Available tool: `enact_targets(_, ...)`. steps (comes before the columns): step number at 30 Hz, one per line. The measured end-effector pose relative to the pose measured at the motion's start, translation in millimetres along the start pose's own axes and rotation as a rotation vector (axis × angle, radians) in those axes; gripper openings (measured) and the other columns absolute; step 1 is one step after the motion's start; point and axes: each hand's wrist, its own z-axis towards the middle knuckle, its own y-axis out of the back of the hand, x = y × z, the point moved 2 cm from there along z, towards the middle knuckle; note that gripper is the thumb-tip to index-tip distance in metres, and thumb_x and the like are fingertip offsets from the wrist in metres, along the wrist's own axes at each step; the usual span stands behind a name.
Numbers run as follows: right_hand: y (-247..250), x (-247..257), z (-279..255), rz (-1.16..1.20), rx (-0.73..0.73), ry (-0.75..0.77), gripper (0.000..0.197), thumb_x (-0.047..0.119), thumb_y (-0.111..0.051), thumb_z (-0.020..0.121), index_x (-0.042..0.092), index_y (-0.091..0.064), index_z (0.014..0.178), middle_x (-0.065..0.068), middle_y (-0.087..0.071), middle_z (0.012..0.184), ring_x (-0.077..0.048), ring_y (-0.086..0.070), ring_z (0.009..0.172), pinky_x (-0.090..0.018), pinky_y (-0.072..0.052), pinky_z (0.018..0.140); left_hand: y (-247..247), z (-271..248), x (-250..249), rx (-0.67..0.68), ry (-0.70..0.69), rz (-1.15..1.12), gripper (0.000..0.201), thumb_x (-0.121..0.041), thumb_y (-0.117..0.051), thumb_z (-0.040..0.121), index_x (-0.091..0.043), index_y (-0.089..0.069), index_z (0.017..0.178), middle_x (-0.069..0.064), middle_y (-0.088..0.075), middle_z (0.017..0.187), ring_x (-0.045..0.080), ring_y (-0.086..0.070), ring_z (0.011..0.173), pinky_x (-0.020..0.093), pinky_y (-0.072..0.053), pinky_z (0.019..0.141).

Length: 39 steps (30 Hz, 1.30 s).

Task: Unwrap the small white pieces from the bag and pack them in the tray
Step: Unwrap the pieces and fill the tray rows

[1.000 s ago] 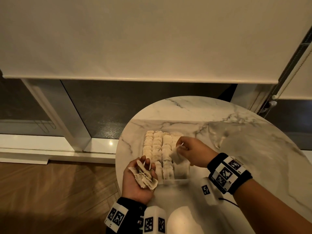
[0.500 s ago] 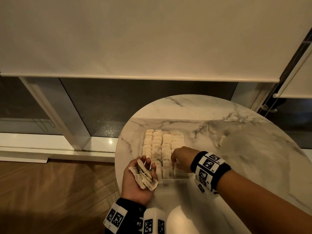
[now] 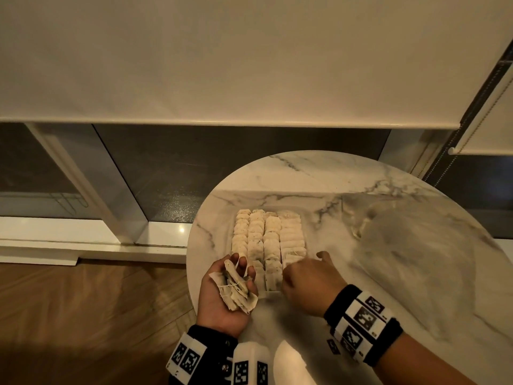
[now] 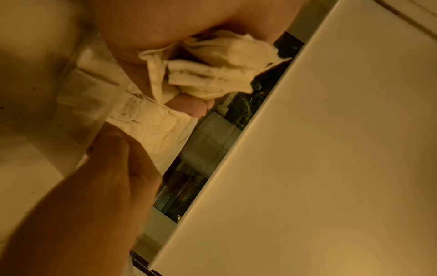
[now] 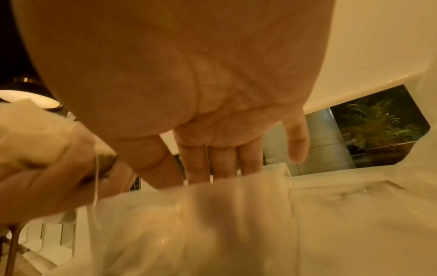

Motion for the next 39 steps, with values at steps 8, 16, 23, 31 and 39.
enact_targets(8,-15,3,-14,0.027,-0.078,0.023,0.052,0.057,-0.023,0.100,0.025,-0.055,0.075,0.001,-0.065,0.083,-0.023,-0.062,0.085,-0.056,-0.021,0.106,-3,-2,0,-0.004,0.005,0.003,0.009,-0.026,-0.064,0.081,-0.020,-0.070,0.084,-0.006,-0.068,0.082,0.017,-0.067,0.063,0.023,-0.052,0.049)
enact_targets(16,-22,2,-16,0.077,-0.048,0.015,0.058,0.060,-0.019,0.100,0.024,-0.058,0.077,0.003,-0.058,0.078,-0.020,-0.056,0.079,-0.056,-0.024,0.105,0,0,0,0.000,0.010,0.004,0.012,-0.027,-0.059,0.087,-0.021,-0.069,0.084,-0.006,-0.067,0.083,0.017,-0.066,0.065,0.023,-0.052,0.049)
enact_targets(23,-15,6,-15,0.044,-0.055,-0.026,0.064,0.059,-0.018,0.101,0.021,-0.069,0.101,-0.002,-0.062,0.108,-0.023,-0.056,0.106,-0.056,-0.028,0.100,-1,-1,0,0.009,0.004,-0.005,0.013,-0.027,-0.058,0.089,-0.020,-0.068,0.084,-0.004,-0.066,0.082,0.018,-0.067,0.062,0.024,-0.053,0.047)
enact_targets(31,-14,9,-15,0.061,-0.014,-0.052,0.064,0.060,-0.016,0.102,0.020,-0.066,0.091,0.000,-0.053,0.090,-0.023,-0.058,0.095,-0.054,-0.030,0.102,1,1,0,0.012,0.001,-0.005,0.012,-0.027,-0.058,0.088,-0.020,-0.067,0.085,-0.003,-0.066,0.084,0.018,-0.067,0.061,0.025,-0.052,0.046)
enact_targets(39,-17,11,-13,0.102,-0.001,-0.089,0.069,0.062,-0.016,0.101,0.015,-0.066,0.110,-0.009,-0.060,0.115,-0.026,-0.056,0.106,-0.049,-0.037,0.101,2,1,0,0.018,0.003,-0.005,0.011,-0.027,-0.059,0.087,-0.021,-0.068,0.085,-0.004,-0.067,0.084,0.018,-0.067,0.063,0.025,-0.052,0.045)
